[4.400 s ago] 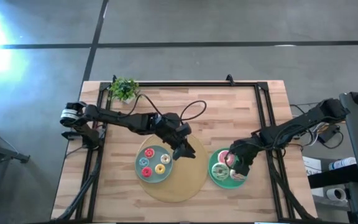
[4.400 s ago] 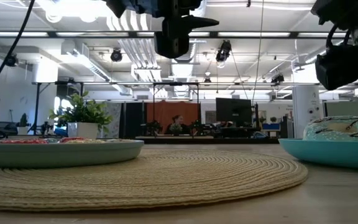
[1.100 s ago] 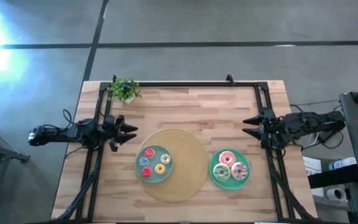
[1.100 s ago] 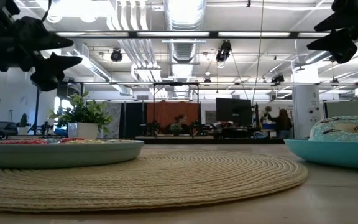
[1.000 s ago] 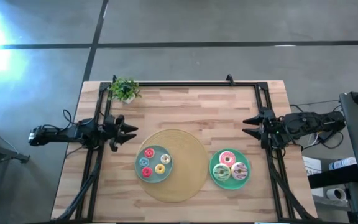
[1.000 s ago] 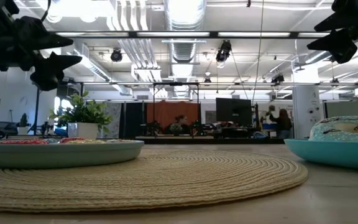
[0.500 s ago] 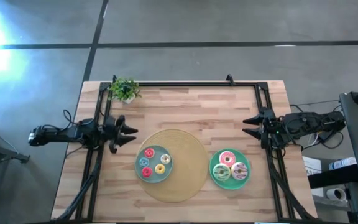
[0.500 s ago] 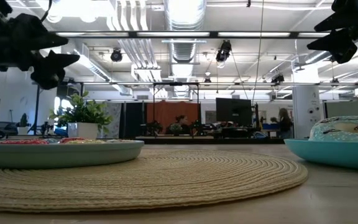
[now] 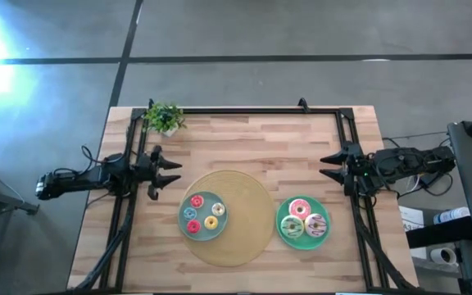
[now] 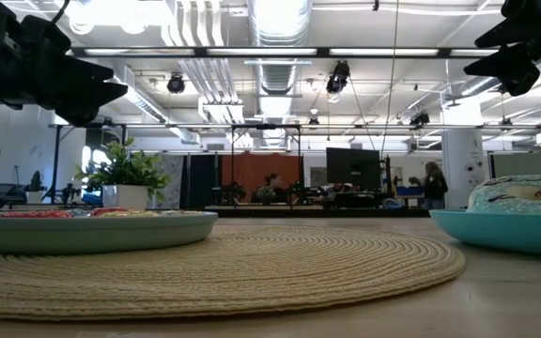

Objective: Pick & Place donuts
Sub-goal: Return to Home Position

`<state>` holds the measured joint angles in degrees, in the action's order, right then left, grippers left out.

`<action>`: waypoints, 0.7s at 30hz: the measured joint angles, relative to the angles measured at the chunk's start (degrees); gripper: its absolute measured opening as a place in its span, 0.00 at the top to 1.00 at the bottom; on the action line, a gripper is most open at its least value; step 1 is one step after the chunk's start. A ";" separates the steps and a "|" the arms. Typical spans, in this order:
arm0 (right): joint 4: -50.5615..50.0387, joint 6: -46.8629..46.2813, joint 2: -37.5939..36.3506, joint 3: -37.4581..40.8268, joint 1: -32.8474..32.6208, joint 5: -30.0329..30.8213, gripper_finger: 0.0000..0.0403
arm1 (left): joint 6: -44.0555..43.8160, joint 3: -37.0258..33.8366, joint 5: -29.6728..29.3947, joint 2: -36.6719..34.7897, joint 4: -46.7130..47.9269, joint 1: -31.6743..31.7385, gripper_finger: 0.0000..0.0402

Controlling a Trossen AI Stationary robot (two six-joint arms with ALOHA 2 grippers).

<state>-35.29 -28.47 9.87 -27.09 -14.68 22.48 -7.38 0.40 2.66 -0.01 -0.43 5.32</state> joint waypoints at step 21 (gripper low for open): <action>0.00 -0.01 0.00 0.00 -0.02 0.00 0.45 | -9.73 0.17 0.30 1.66 -1.09 -0.04 0.59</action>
<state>-35.29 -28.48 9.87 -27.09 -14.70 22.48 -17.10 0.57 2.96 1.65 -1.52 5.28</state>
